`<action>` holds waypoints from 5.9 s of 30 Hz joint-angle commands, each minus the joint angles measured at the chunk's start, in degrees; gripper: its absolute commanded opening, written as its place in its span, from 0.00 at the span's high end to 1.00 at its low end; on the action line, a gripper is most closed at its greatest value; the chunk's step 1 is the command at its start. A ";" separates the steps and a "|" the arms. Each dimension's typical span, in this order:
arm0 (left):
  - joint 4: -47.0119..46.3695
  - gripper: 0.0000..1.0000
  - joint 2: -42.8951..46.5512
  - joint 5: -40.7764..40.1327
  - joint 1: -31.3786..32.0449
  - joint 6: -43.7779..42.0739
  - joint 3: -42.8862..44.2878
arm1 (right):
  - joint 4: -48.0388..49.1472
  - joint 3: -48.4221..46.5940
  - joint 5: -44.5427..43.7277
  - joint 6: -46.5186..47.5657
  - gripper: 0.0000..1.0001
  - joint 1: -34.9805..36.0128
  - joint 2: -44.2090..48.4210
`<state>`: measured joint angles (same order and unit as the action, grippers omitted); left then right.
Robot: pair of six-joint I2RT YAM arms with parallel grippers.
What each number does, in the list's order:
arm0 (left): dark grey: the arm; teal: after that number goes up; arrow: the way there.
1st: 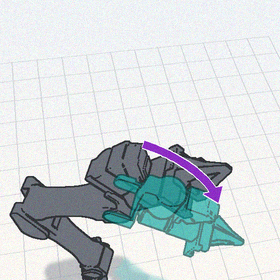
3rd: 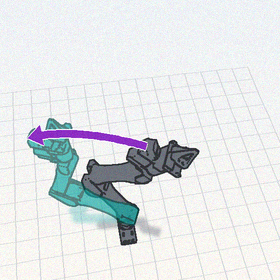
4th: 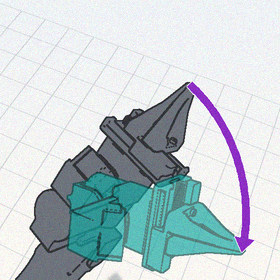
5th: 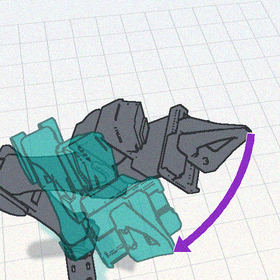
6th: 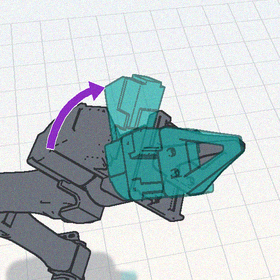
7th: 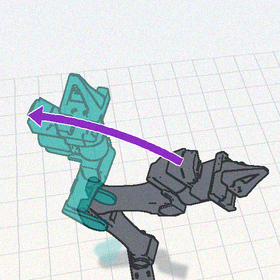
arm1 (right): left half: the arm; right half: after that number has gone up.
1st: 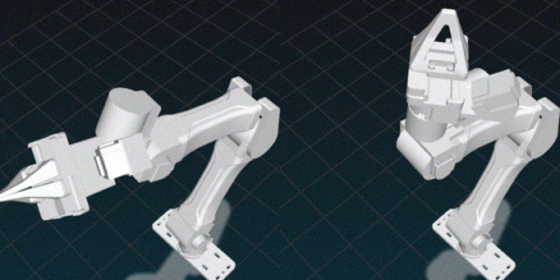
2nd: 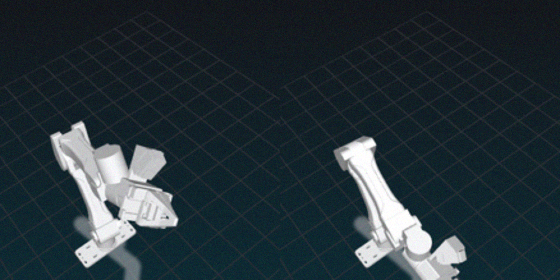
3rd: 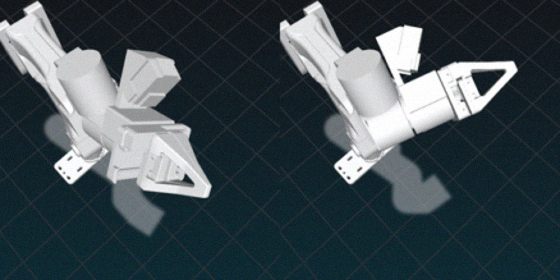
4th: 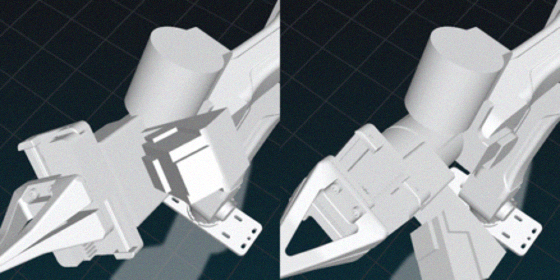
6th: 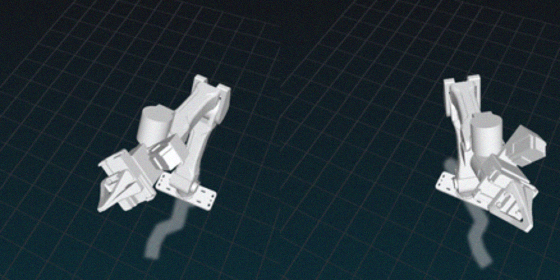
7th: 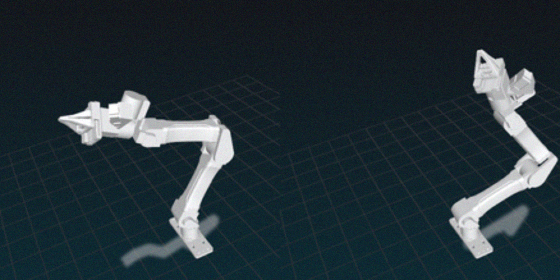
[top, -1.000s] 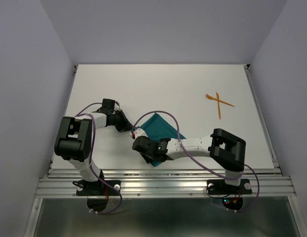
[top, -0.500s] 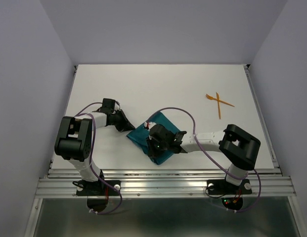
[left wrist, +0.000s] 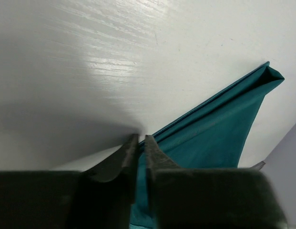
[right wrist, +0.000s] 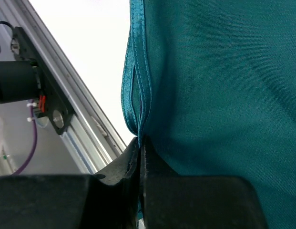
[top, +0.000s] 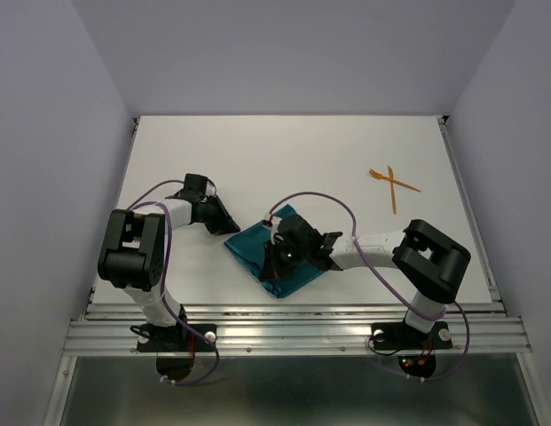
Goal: Fold the napkin into a case and place the utensils inside
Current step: Fold the lower triangle-folded napkin at the center of the board.
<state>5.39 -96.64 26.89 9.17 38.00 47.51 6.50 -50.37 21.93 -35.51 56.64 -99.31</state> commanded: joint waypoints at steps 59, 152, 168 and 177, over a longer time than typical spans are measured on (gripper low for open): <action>-0.38 0.70 12.53 0.00 -0.82 -1.35 -11.21 | 37.62 13.81 23.50 -23.29 0.99 -10.59 -4.67; 12.10 1.00 18.33 -6.33 -0.12 4.10 -8.48 | -3.69 -32.78 -58.59 22.59 0.99 15.69 -24.97; 12.98 0.40 20.35 -6.68 -0.20 3.22 -7.43 | 2.99 -22.59 -38.64 12.13 0.99 8.84 -17.24; 14.21 0.40 21.41 -7.29 -0.90 2.34 -5.32 | 8.87 -16.34 -27.57 6.16 0.99 4.18 -13.90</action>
<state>18.04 -77.80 20.29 8.62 41.78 39.33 11.22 -68.64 -11.57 -25.50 62.04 -116.38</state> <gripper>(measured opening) 0.604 0.040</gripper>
